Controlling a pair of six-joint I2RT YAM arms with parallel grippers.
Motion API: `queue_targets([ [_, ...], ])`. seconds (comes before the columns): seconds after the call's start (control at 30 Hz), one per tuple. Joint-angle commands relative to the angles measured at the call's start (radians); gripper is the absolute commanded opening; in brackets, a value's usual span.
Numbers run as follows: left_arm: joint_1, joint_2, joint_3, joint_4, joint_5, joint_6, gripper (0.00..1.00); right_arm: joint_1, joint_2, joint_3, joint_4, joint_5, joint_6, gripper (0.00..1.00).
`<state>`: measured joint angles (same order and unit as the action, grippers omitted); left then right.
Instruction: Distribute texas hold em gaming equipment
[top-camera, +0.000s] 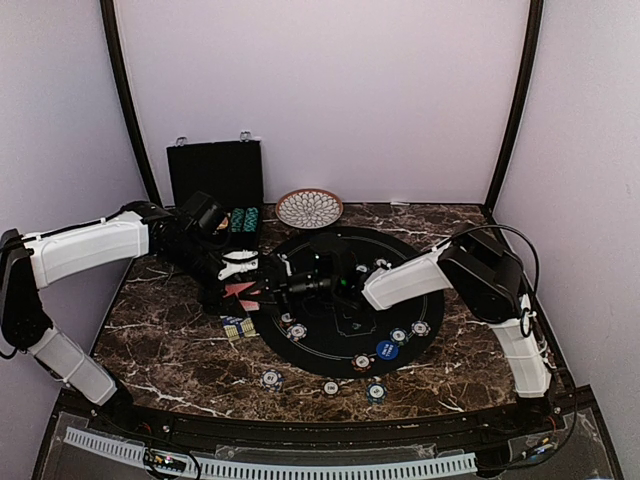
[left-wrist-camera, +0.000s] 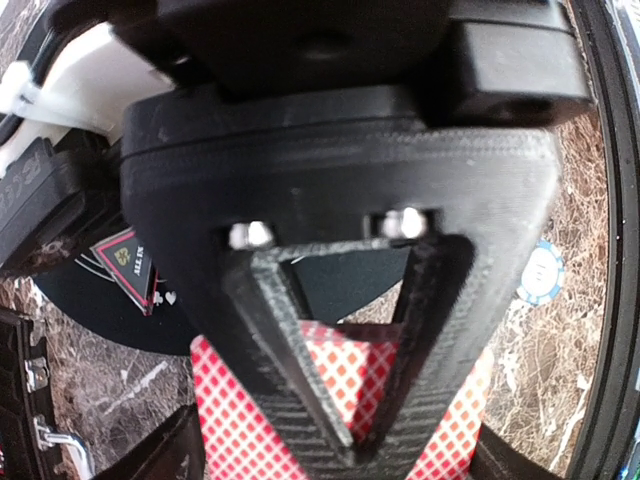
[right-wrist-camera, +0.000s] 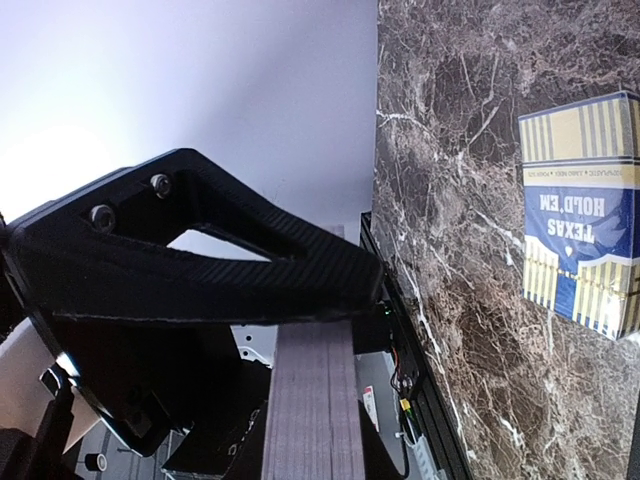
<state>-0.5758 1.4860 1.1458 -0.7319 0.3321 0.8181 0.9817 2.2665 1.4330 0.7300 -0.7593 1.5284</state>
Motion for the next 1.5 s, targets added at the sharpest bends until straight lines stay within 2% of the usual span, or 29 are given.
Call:
queue_targets([
  [0.0,0.006,-0.028,0.014,-0.018,0.042,0.001,0.74,-0.003,-0.003,-0.002,0.097,-0.013,0.007,0.0],
  [0.13,0.006,-0.018,0.028,-0.038,0.054,0.004,0.59,-0.003,-0.004,-0.011,0.101,-0.012,0.012,0.0],
  [0.2,0.005,-0.017,0.036,-0.047,0.063,0.006,0.57,-0.003,-0.002,-0.01,0.109,-0.012,0.016,0.0],
  [0.43,0.006,-0.027,0.022,-0.048,0.078,0.007,0.86,-0.003,-0.001,-0.005,0.112,-0.015,0.016,0.0],
  [0.53,0.009,-0.03,0.008,-0.041,0.075,0.012,0.87,-0.003,-0.004,-0.016,0.12,-0.014,0.019,0.0],
  [0.67,0.011,-0.018,0.013,-0.044,0.068,0.008,0.79,-0.004,-0.005,-0.023,0.123,-0.013,0.02,0.0],
  [0.83,0.012,-0.013,0.037,-0.051,0.084,-0.001,0.62,-0.003,-0.005,-0.014,0.078,-0.009,0.0,0.0],
  [0.97,0.012,-0.013,0.061,-0.068,0.086,0.003,0.44,-0.007,-0.011,-0.018,0.066,-0.002,-0.008,0.0],
  [1.0,0.012,-0.013,0.061,-0.071,0.085,0.004,0.35,-0.007,-0.011,-0.019,0.062,0.0,-0.01,0.0],
  [1.07,0.013,-0.011,0.063,-0.075,0.085,0.004,0.28,-0.009,-0.013,-0.018,0.051,0.001,-0.016,0.0],
  [1.1,0.012,-0.01,0.063,-0.076,0.085,0.005,0.27,-0.009,-0.012,-0.015,0.046,0.003,-0.018,0.0],
  [1.27,0.012,-0.001,0.066,-0.091,0.091,0.005,0.24,-0.008,-0.003,0.025,0.006,0.003,-0.035,0.26],
  [1.47,0.012,0.003,0.073,-0.094,0.093,0.003,0.21,-0.002,0.021,0.071,-0.003,-0.008,-0.025,0.29],
])
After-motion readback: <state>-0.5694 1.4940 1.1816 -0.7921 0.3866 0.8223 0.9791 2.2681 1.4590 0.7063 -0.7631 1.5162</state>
